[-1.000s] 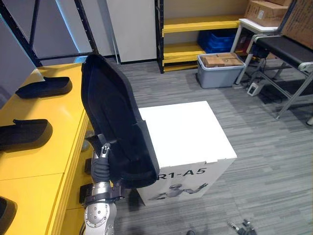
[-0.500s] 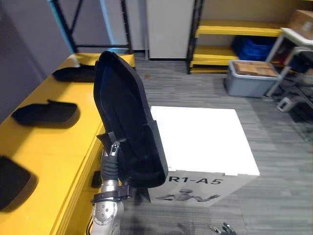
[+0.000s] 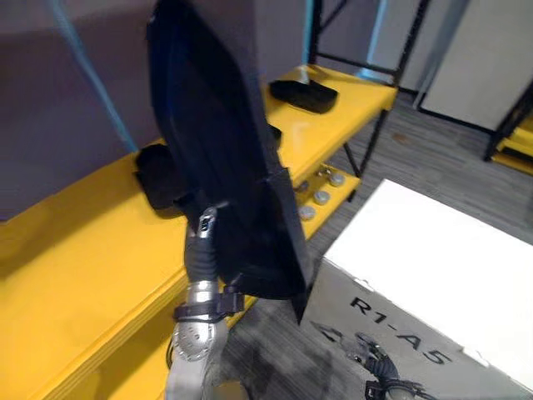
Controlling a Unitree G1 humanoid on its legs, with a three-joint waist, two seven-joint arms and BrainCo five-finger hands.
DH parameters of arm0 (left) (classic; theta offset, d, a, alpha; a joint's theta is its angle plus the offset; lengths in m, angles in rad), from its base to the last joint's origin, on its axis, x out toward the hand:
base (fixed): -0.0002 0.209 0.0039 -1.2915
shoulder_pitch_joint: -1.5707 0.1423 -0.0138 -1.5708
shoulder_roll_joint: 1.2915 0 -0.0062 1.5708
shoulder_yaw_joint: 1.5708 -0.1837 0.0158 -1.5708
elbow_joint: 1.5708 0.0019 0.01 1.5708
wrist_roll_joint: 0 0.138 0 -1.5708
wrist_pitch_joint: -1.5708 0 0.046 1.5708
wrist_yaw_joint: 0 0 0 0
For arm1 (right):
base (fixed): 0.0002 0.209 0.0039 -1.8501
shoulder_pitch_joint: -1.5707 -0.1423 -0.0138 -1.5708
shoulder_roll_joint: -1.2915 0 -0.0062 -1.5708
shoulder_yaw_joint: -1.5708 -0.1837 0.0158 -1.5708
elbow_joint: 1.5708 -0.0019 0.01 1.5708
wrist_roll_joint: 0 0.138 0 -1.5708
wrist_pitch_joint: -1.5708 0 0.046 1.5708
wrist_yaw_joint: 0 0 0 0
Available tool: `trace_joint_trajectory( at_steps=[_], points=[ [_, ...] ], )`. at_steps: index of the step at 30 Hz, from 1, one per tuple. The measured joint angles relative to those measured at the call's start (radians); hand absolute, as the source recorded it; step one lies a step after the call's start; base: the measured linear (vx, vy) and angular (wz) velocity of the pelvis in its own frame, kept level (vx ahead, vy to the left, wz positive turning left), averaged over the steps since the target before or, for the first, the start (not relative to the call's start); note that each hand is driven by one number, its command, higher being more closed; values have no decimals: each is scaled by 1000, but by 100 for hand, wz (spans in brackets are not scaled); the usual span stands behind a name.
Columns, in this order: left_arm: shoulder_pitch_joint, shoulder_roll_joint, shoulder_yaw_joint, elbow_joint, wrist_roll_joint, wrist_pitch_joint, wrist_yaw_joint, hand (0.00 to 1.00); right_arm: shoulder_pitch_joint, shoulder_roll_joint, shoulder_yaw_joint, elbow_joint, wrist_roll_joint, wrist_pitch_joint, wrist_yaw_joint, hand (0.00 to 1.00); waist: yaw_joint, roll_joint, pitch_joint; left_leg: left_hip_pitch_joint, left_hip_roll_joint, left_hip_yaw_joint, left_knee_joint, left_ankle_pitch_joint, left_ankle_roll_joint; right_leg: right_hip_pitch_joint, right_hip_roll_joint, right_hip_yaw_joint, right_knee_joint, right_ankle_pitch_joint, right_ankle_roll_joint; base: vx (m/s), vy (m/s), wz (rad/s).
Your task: Walk over and take plastic housings, then place them on the shelf
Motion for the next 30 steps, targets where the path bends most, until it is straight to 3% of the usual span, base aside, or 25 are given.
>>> trace_joint_trajectory(
  at_steps=[2,6,7,8,9,11,12,14,15,16,17,19,21,26,30],
  points=[
    [-63,6,-5,64,0,-7,3,100,-1,28,-7,31,0,2,2,0,-1,-16,2,24,-63,-23,-74,-6,17,0,-30,8,12,18,23,21,252,60],
    [-64,8,-1,99,0,6,6,100,1,35,-7,45,-1,7,2,0,-2,-25,14,10,-113,-74,-7,-60,58,6,-109,19,133,28,32,67,219,54],
    [-64,13,-11,99,0,7,5,100,4,32,-8,43,-1,8,2,0,-5,-28,18,19,-143,-108,-6,-78,76,-27,-148,87,257,43,7,77,222,83],
    [-62,18,-28,99,1,8,4,100,10,28,-8,45,0,9,3,0,-12,-24,23,39,-152,-143,-8,-86,89,-101,-153,227,393,51,-31,63,178,88],
    [-61,25,-32,98,1,6,4,100,14,30,-7,45,0,11,4,0,-15,-15,28,48,-154,-164,-11,-89,91,-125,-125,296,423,23,-17,83,107,101],
    [-62,29,-37,98,1,3,4,100,26,36,5,35,0,11,12,0,-32,-25,26,67,-175,-252,-34,-83,98,-201,13,509,426,-77,-13,104,-13,109],
    [-62,29,-40,98,2,3,5,100,30,36,4,25,0,11,12,0,-35,-27,24,69,-183,-274,-36,-82,98,-221,44,551,419,-87,-10,114,-62,103],
    [-62,29,-52,98,11,3,11,100,67,41,2,-37,1,11,12,0,-43,-35,19,79,-207,-352,-36,-81,92,-275,152,712,370,-95,6,162,-128,124],
    [-62,29,-56,98,19,2,17,100,83,47,3,-61,1,11,11,0,-53,-43,14,78,-223,-388,-31,-84,85,-279,175,764,320,-93,9,221,-212,157],
    [-63,29,-60,94,20,2,20,100,107,60,4,-88,1,11,11,0,-50,-72,2,78,-252,-421,-14,-96,65,-276,164,778,227,-34,5,188,-204,130],
    [-58,24,-59,93,21,1,20,100,112,63,4,-91,1,11,12,0,-49,-70,4,79,-255,-436,0,-107,51,-268,154,764,235,-53,30,224,-221,114],
    [-24,-1,-57,76,20,2,19,100,121,65,7,-121,3,13,14,0,-33,-32,-21,57,-198,-443,36,-121,9,-222,175,675,183,-50,22,248,-213,84],
    [-9,-18,-56,47,19,1,9,100,119,67,7,-162,4,12,22,0,-10,-29,-24,77,-166,-426,11,-121,6,-179,189,633,151,-46,15,170,-156,51],
    [52,-28,-14,4,17,0,0,100,115,77,16,-172,4,10,23,0,25,-40,-44,84,-163,-434,-35,-106,-1,-126,189,600,64,-34,-2,52,-21,23],
    [84,-23,2,13,17,4,0,100,128,92,46,-169,4,10,24,0,24,-47,-42,82,-177,-479,-42,-90,-8,-73,175,541,9,-19,-9,26,3,45]
  ],
)
